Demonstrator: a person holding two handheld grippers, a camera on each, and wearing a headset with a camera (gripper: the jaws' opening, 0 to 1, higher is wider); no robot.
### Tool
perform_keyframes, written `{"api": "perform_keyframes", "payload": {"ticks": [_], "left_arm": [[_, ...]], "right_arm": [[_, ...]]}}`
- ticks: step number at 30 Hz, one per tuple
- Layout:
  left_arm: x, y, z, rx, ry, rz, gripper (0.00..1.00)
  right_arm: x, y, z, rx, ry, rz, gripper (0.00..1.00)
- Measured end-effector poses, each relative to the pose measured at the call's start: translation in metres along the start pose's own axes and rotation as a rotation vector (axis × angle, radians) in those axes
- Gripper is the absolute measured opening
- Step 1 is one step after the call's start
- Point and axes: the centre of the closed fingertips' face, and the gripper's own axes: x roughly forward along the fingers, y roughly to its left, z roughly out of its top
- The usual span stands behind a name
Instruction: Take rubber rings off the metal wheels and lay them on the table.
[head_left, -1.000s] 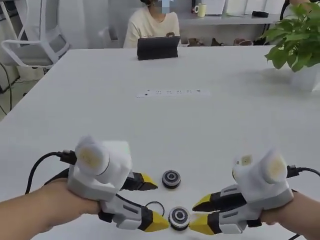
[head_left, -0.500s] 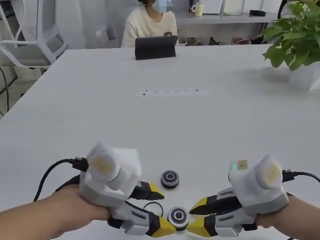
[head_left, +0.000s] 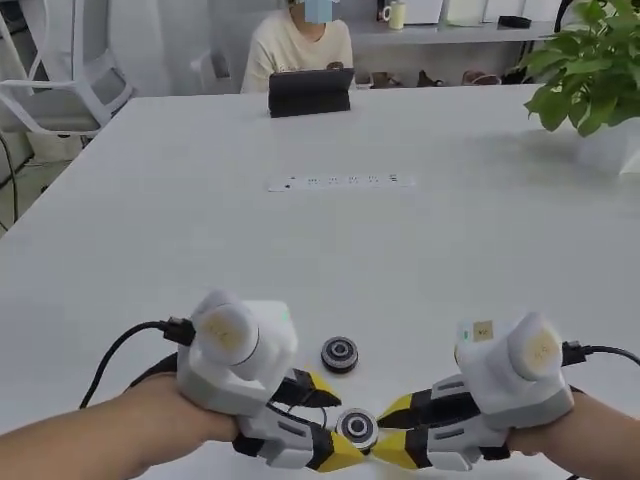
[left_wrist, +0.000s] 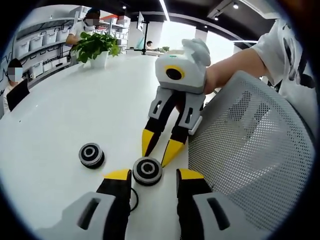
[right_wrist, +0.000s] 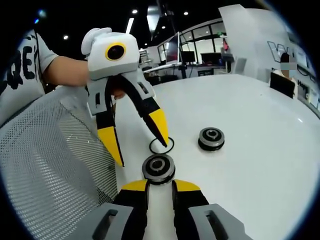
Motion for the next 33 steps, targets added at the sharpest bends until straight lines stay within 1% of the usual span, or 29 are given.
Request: {"api": "perform_keyframes", "payload": {"ticks": [7,11,15,20,21,24,26,27,30,33], "left_arm": [[0.006,0.0,0.001,-0.011,-0.002,-0.001,0.26],[0.01,-0.001,0.001,-0.002,0.005,-0.006,0.24],[0.012,0.0,-0.002,-0.007,0.016,-0.001,0.22],[0.014,0.001,-0.002,0.005,0.013,0.015,0.17],[0.015,0.001,-0.001,0.017,0.012,0.022,0.17],[0.016,0.003,-0.002,0.02,0.012,0.038,0.15],[0.016,0.005,-0.002,0.053,0.013,0.059,0.12],[0.016,0.007,-0.002,0.086,0.014,0.074,0.1],[0.016,0.008,-0.002,0.088,0.013,0.087,0.07],[0.016,0.007,-0.002,0.123,0.016,0.094,0.07]], "right_arm": [[0.0,0.0,0.0,-0.006,-0.002,-0.004,0.15],[0.001,0.0,0.0,-0.006,-0.003,-0.004,0.15],[0.001,0.001,-0.001,-0.01,-0.004,-0.006,0.15],[0.001,0.001,0.0,-0.009,-0.005,-0.006,0.15],[0.001,0.001,0.0,-0.01,-0.006,-0.006,0.15],[0.001,0.001,0.0,-0.009,-0.007,-0.006,0.15],[0.001,0.001,0.0,-0.009,-0.008,-0.007,0.14],[0.001,0.001,0.0,-0.008,-0.008,-0.007,0.14],[0.001,0.0,0.0,-0.007,-0.01,-0.007,0.14],[0.001,0.0,0.0,-0.004,-0.01,-0.008,0.14]]}}
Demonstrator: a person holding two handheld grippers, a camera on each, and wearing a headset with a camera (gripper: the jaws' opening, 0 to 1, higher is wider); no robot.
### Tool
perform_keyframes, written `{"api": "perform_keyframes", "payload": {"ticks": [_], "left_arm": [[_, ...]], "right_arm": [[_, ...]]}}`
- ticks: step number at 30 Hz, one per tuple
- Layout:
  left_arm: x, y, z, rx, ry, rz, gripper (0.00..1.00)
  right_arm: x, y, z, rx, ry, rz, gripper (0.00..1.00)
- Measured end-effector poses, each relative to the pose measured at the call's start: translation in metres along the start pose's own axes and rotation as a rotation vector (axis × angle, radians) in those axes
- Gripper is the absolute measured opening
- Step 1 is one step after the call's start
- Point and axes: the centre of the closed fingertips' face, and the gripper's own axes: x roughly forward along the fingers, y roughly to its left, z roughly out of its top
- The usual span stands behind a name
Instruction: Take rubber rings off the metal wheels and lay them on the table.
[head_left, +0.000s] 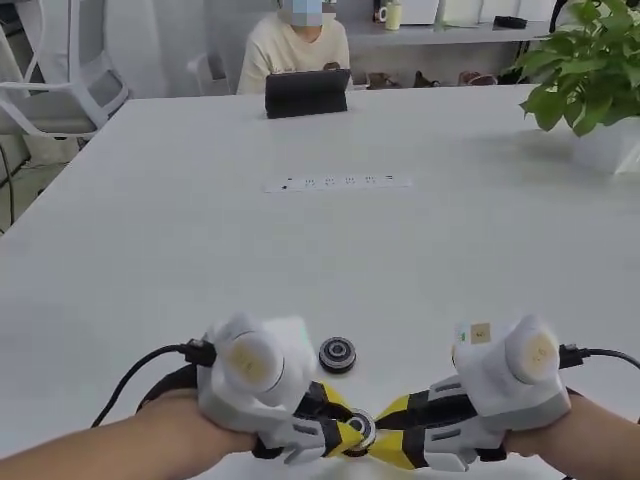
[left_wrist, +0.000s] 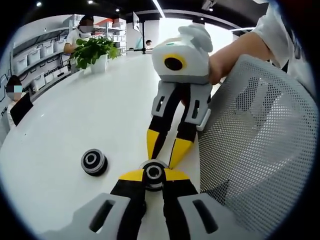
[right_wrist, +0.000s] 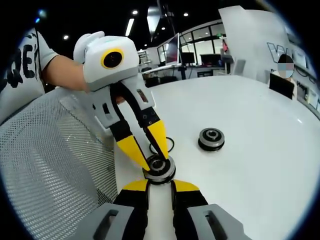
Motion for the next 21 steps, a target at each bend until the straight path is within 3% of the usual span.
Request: {"api": "perform_keyframes", "payload": {"ticks": [21], "left_arm": [[-0.0008,0.0015,0.0011,-0.005,-0.012,0.01,0.07]], "right_arm": [[-0.0011,0.0007,-0.0004,0.005,0.0,-0.006,0.12]]}}
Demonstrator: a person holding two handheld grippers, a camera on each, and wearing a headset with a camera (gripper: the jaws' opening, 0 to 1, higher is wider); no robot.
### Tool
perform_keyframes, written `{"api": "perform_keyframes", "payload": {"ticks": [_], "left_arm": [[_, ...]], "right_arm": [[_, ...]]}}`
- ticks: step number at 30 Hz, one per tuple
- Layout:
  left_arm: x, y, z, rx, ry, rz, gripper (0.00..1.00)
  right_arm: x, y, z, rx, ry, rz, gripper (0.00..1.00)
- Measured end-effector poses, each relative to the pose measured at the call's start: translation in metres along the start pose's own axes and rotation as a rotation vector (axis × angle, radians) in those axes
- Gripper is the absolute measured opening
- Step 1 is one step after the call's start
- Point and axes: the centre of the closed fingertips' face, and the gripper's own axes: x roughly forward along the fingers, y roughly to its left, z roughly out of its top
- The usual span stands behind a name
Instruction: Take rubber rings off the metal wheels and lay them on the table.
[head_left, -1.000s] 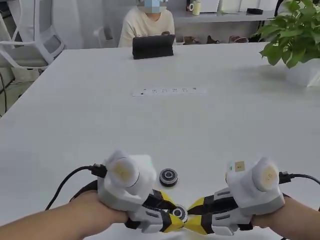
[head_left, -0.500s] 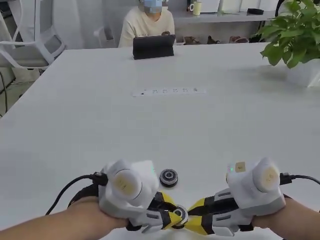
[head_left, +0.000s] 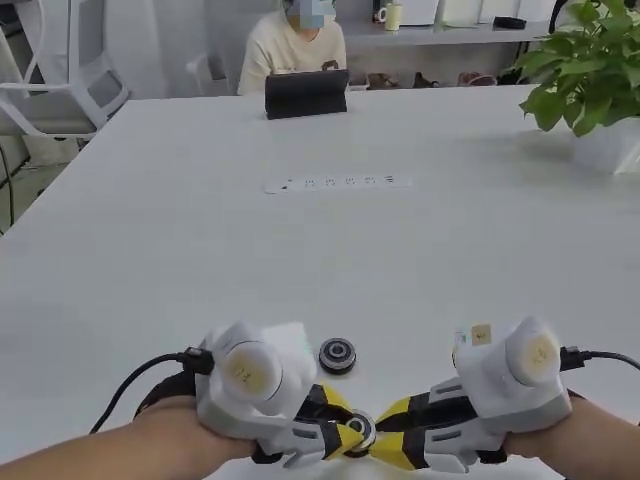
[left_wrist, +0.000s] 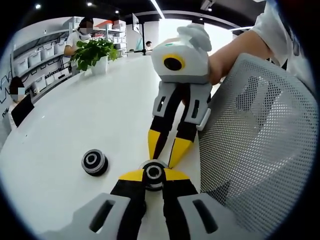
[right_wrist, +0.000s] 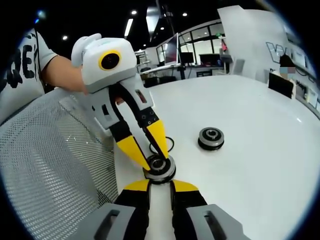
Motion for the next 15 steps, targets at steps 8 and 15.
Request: {"api": "perform_keyframes", "payload": {"ticks": [8,15], "left_arm": [[0.0001,0.0003,-0.0001,0.001,0.0,0.001,0.07],[0.0001,0.0007,-0.0004,-0.002,-0.001,0.003,0.07]], "right_arm": [[-0.0007,0.0,-0.0006,0.013,0.0,0.0,0.1],[-0.0007,-0.0048,-0.0024,0.057,-0.001,-0.007,0.0]]}}
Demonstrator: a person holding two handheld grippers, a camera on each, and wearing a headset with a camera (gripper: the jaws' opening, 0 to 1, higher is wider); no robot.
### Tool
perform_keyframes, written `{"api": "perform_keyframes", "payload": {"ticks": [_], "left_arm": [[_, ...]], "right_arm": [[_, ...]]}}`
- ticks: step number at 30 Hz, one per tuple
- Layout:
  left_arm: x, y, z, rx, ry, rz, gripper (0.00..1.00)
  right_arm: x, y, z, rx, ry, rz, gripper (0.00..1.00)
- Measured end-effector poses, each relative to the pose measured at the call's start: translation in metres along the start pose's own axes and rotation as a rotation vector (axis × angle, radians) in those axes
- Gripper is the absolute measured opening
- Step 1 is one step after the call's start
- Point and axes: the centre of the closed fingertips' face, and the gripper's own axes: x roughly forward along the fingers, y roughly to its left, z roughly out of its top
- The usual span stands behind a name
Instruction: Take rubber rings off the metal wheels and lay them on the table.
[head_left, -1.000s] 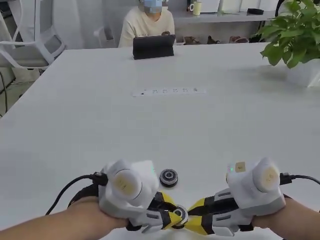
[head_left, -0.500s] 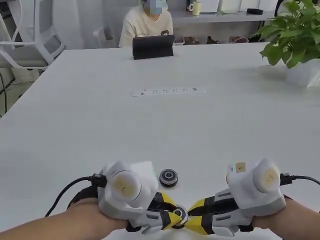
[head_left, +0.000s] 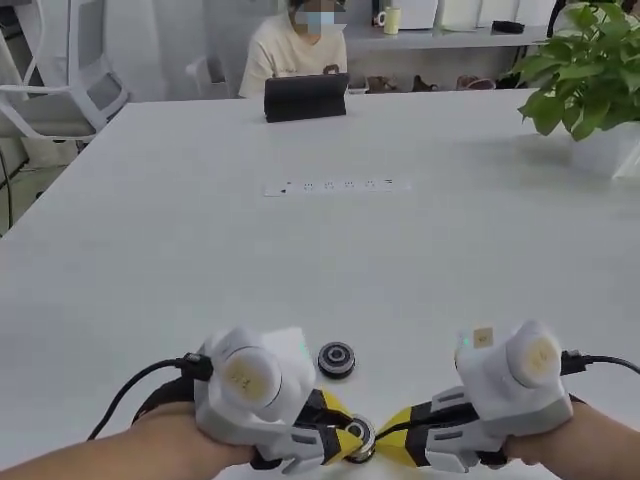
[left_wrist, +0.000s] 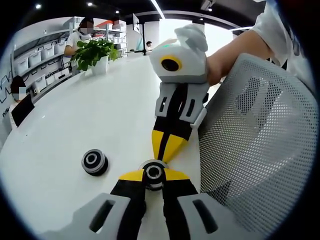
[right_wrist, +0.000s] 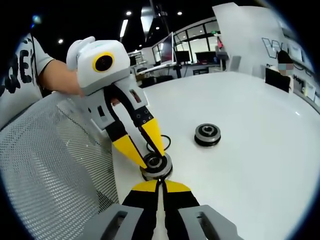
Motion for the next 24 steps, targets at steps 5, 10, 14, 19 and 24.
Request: {"api": "perform_keyframes", "payload": {"ticks": [5,10,14,19,24], "left_arm": [[0.0,0.0,0.0,0.001,-0.001,0.001,0.07],[0.0,0.0,0.0,0.003,0.0,0.004,0.07],[-0.001,0.0,0.0,0.002,-0.001,0.007,0.07],[-0.001,-0.001,0.0,0.004,-0.001,0.008,0.07],[0.0,-0.001,0.0,0.003,-0.002,0.008,0.07]], "right_arm": [[0.0,0.001,0.0,0.019,0.004,-0.003,0.0],[0.0,-0.002,0.0,0.098,-0.018,-0.011,0.0],[-0.001,-0.003,0.0,0.119,-0.03,-0.017,0.0],[-0.004,-0.005,0.002,0.146,-0.048,-0.025,0.0],[-0.009,-0.009,0.011,0.219,-0.109,-0.029,0.0]]}}
